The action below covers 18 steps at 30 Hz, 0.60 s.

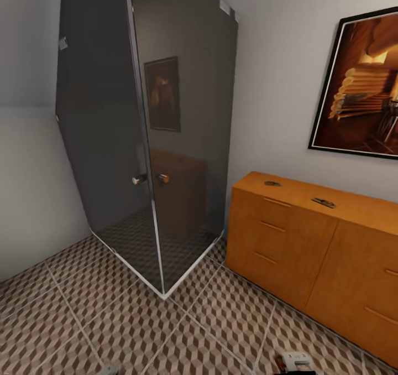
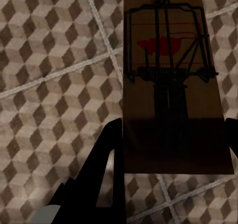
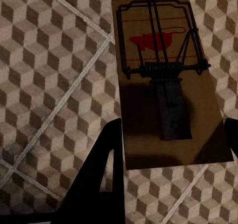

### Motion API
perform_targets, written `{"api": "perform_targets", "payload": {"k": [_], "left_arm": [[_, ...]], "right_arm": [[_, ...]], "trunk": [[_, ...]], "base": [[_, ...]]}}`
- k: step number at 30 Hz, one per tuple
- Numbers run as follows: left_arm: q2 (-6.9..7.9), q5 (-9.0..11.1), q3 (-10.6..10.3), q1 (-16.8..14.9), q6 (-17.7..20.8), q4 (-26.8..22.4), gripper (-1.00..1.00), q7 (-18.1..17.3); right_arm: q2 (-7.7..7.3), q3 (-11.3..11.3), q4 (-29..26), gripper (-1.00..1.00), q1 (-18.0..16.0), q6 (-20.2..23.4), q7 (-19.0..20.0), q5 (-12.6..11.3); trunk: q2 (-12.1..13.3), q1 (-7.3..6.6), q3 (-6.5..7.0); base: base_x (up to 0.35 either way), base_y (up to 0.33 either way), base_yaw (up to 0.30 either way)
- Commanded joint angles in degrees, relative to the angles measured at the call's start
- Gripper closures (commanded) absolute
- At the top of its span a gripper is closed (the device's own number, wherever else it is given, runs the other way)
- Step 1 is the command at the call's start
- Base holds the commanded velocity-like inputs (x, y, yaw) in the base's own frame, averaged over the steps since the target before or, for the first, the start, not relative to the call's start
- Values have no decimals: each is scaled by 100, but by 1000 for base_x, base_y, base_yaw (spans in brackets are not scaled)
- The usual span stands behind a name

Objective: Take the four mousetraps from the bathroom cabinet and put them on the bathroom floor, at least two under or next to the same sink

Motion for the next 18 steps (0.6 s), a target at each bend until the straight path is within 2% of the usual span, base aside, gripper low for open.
{"api": "perform_targets", "payload": {"k": [1, 18], "left_arm": [[-1, 50, -13, -5, -16, 5, 100, 19], [0, 50, -12, -5, -16, 5, 100, 19]], "right_arm": [[-2, -47, 8, 100, -7, 8, 6, 49], [-2, -47, 9, 100, -7, 8, 6, 51]], "trunk": [[-3, 0, -6], [-3, 0, -6]], "base": [[0, 0, 269], [0, 0, 269]]}}
